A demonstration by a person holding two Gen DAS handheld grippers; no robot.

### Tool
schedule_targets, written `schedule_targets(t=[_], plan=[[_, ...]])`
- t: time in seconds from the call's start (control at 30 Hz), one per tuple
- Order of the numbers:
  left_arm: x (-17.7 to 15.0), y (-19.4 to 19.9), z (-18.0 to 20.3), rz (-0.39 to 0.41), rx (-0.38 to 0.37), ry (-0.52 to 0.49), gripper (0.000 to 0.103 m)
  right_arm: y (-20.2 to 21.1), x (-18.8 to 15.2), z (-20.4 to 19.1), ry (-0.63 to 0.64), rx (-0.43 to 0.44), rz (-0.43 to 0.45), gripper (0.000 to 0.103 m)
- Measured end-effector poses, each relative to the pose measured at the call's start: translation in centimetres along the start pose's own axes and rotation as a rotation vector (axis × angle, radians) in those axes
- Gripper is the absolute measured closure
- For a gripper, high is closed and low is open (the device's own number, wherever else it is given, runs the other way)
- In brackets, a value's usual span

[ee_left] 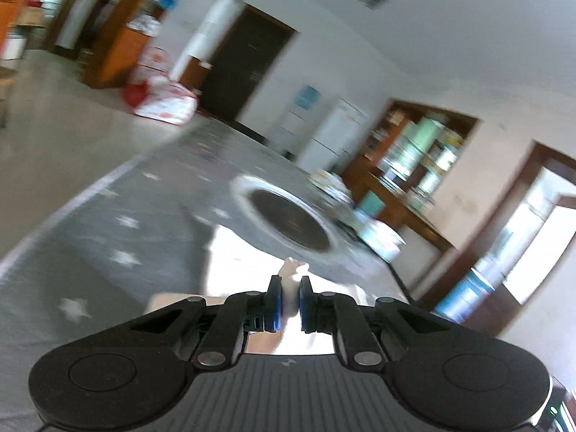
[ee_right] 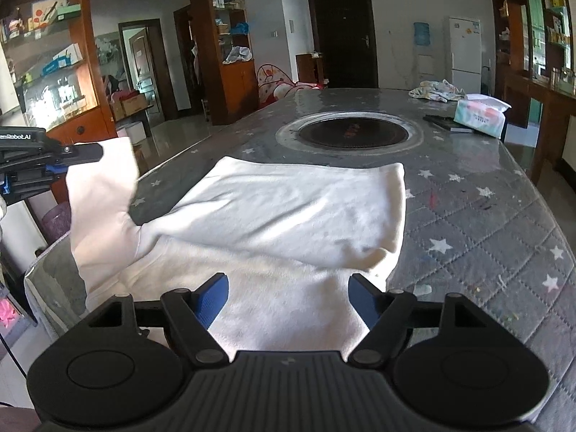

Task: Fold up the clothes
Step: 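Grasp the opposite side with the left gripper and fold it over the body, then grasp the hem with the right gripper and fold it toward the collar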

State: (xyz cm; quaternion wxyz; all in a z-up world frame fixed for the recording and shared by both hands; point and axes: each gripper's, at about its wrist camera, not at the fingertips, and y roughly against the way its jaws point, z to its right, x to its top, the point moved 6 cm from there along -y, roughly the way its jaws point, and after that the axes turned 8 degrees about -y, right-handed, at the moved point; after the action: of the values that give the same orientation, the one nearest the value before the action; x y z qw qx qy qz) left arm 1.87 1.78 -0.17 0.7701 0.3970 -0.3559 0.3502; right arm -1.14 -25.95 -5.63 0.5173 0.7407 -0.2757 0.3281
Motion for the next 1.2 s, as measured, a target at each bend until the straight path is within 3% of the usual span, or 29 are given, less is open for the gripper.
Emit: schedule_targets(t=[0.23,0.4,0.47,0.53,0.6,0.67,0.97,1.07,1.2], plan=[[-1.9,-3.2,6.4,-0.085,-0.162,-0.058,0.094,0.3,-0.7,0.2,-0.026,0.021,-0.002,0.028],[-4.2,-5.2,9.0,-0.168,-0.229,-0.102,0.092,0.5,-0.8,0.5,-0.039,0.024,-0.001,0.028],[-5.0,-5.2,9.3,-0.195,-0.248,-0.110,0.087,0.6,-0.8,0.6,-0.046,0.027,-0.001,0.028],[-5.5,-4.8,9.1,-0.201,-0.251,-0.128,0.073,0.7,-0.7,0.7,-0.056,0.034,-0.003,0.028],[-5.6,-3.9,7.5,-0.189,-0.192,-0.136,0.061,0.7,-0.6,0.7,-0.066,0.045,-0.007,0.029],[-5.7,-3.0,5.9,-0.176,-0.132,-0.144,0.058,0.6,-0.4,0.6,-0.071,0.056,-0.013,0.031],[-6.1,1.3,-1.4,-0.122,0.139,-0.177,0.027,-1.8,-0.9,-1.0,-0.055,0.079,-0.087,0.048],[-6.4,2.0,-2.6,-0.131,0.182,-0.180,0.022,-2.8,-1.3,-1.6,-0.048,0.064,-0.101,0.053],[-6.6,1.7,-2.5,-0.147,0.172,-0.207,0.020,-3.0,-1.6,-2.9,-0.006,0.065,-0.104,0.075]])
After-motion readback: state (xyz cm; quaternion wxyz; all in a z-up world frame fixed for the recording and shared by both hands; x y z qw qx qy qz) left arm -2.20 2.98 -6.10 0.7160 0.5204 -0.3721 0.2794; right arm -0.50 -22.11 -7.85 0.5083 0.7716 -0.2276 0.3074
